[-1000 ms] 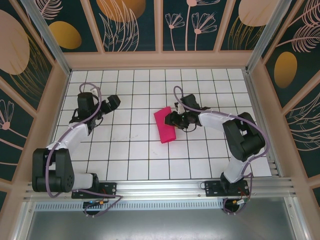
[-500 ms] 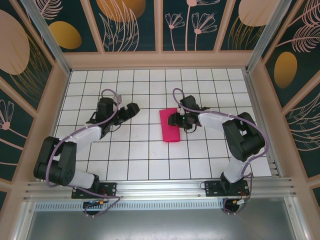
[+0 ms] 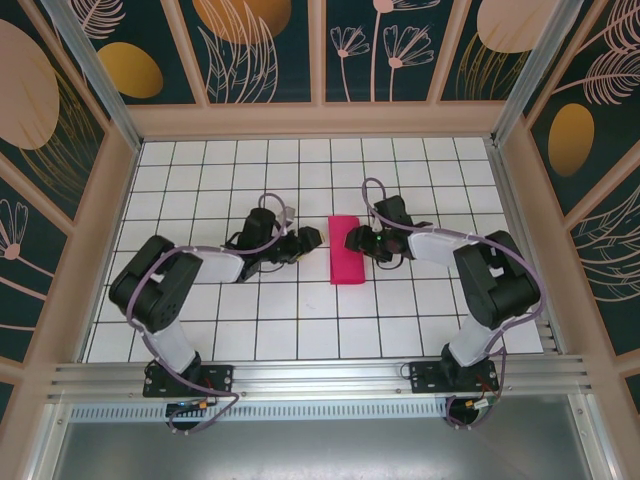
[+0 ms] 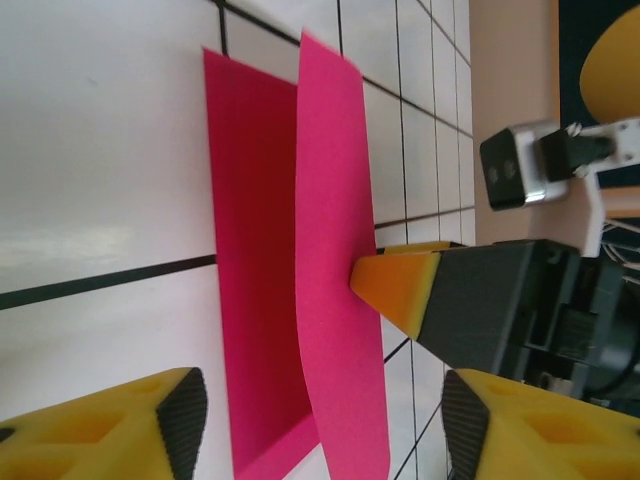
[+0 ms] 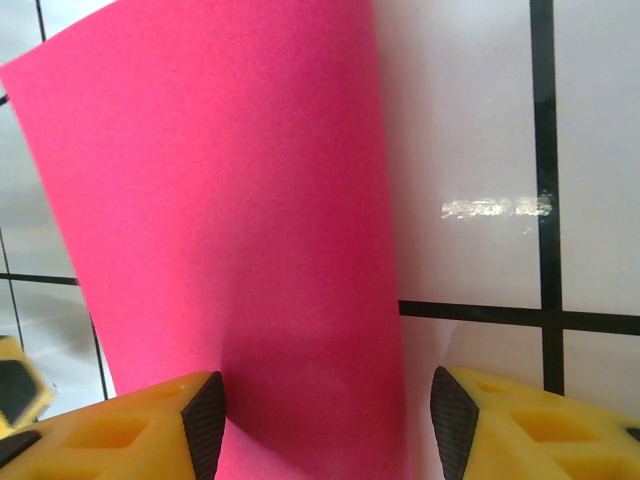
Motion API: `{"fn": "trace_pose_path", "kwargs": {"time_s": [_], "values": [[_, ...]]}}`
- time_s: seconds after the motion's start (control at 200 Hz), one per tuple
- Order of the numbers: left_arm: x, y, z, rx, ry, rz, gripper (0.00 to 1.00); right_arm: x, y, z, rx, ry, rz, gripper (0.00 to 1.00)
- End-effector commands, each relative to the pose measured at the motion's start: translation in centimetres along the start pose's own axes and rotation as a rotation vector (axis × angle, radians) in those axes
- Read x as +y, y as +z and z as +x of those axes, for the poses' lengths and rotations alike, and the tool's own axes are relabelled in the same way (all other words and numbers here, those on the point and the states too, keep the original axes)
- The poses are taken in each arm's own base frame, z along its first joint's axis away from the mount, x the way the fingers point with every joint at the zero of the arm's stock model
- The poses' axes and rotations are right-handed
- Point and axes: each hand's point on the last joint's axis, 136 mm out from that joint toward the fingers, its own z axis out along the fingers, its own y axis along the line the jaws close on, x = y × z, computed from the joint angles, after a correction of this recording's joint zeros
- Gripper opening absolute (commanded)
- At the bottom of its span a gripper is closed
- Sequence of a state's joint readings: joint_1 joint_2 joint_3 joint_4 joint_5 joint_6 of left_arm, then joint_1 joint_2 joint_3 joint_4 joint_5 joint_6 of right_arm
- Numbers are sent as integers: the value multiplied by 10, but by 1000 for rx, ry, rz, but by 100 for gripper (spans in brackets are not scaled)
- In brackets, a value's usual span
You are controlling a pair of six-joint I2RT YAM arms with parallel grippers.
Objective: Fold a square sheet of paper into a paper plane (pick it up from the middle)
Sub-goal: Fold the square sheet of paper in half at the center of the table.
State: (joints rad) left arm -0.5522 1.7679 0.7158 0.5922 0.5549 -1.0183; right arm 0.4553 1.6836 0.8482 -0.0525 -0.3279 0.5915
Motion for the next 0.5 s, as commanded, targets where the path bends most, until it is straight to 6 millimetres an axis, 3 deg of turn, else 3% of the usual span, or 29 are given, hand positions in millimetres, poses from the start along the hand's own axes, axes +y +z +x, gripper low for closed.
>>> {"fn": "trace_pose_path", "kwargs": {"time_s": [0.0, 0.14, 0.495], "values": [[-23, 11, -5, 5, 11, 89, 60, 11, -11, -5, -31, 13, -61, 60], [-34, 19, -1, 21, 9, 153, 55, 9, -14, -6, -34, 18, -67, 60], [-36, 32, 6, 49, 4, 183, 34, 7, -13, -4, -22, 39, -80, 60]]}}
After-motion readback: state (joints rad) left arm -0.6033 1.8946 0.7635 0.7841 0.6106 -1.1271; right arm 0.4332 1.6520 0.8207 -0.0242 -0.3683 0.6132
